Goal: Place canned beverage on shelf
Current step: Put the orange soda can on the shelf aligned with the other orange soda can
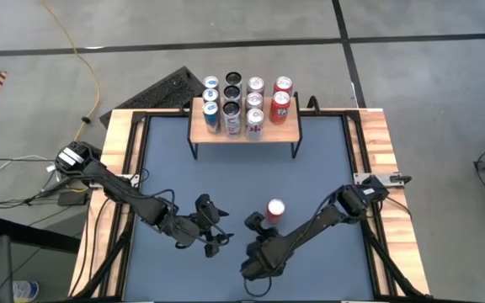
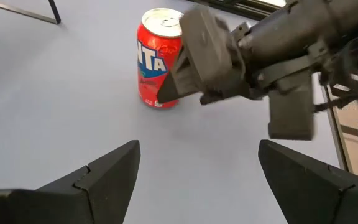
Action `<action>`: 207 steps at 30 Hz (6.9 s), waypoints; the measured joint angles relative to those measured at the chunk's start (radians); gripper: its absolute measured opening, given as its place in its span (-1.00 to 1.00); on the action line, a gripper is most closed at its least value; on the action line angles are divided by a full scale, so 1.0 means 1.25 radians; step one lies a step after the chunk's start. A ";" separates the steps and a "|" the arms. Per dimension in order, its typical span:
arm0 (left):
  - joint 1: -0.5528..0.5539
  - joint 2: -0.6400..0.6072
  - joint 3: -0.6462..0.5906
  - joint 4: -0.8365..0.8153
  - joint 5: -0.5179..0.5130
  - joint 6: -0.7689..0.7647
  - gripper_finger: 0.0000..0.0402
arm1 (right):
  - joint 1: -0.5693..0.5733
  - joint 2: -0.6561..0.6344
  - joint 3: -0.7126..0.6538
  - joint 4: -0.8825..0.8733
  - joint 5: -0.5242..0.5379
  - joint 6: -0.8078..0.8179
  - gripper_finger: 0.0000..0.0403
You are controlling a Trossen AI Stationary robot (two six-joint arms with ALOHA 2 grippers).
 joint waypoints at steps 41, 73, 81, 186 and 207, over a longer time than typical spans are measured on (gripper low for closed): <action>-0.010 0.000 0.000 0.095 0.183 0.016 0.57 | -0.166 -0.421 -0.244 0.177 -0.336 0.955 0.81; -0.010 0.000 0.000 0.056 0.181 0.017 0.57 | -0.218 -0.432 -0.364 0.277 -0.445 0.809 0.39; -0.010 0.000 0.000 0.056 0.168 0.017 0.57 | -0.204 -0.432 -0.363 0.277 -0.459 0.490 0.29; 0.266 0.003 0.012 0.092 0.346 -0.326 0.57 | 0.221 -0.521 -0.011 -0.128 -0.055 0.877 -0.14; 0.208 0.326 0.374 -0.189 0.407 -0.464 0.57 | 0.290 -0.502 -0.182 -0.066 -0.064 0.975 -0.14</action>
